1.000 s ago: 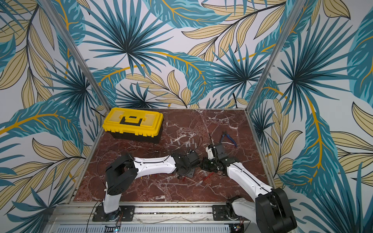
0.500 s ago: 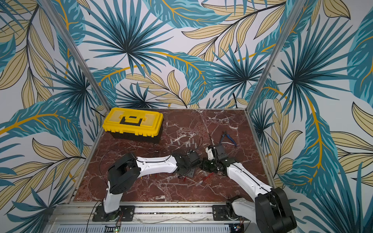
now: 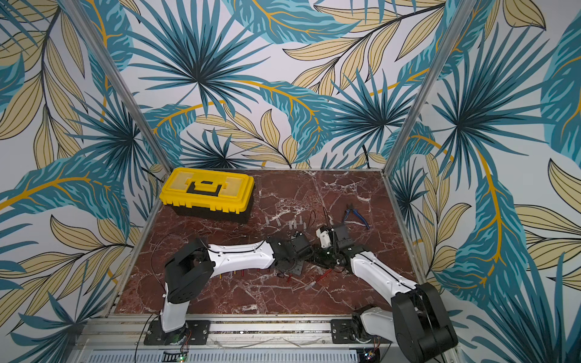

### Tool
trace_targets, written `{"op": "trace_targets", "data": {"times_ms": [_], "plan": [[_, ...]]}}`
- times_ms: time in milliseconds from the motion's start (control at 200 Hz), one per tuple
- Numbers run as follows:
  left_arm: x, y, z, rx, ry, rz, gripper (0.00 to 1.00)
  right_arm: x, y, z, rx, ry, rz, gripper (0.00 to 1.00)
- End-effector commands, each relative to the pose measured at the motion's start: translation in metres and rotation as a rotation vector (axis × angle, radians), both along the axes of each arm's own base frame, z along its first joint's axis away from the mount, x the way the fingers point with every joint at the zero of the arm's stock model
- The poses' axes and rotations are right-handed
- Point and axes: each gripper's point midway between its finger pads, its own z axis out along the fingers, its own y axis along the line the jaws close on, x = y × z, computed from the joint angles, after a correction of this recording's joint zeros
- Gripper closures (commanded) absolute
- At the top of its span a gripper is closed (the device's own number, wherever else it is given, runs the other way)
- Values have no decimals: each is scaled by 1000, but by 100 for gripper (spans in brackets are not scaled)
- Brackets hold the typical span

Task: Remove protective caps from carving knives
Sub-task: Pick up the carving knife from the center of the board, then remove the protective sleeve from the carving knife.

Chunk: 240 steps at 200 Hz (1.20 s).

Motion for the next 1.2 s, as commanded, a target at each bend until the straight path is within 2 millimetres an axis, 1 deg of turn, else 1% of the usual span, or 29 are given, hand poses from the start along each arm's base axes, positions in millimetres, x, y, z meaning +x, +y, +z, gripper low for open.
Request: {"op": "trace_targets", "data": {"times_ms": [0,15,40,160,345,491,846,1197], "plan": [[1,1,29,-68,-25,-2,100,0,8,0,47,21,18,51],[1,1,31,-74,-25,-3,100,-1,8,-1,49,26,20,51],[0,0,33,-82,-27,-5,100,5,12,4,73,-4,24,51],[0,-2,42,-108,-30,-10,100,10,22,12,145,-7,34,51],[-1,-2,42,-116,-17,-10,100,19,25,24,169,-38,20,58],[-2,-2,41,-118,-10,-12,100,23,24,33,164,-63,9,61],[-3,3,46,-126,-15,-8,100,33,24,29,142,-50,-4,72],[-3,5,54,-141,-22,-7,100,37,25,23,132,-33,-8,75]]}}
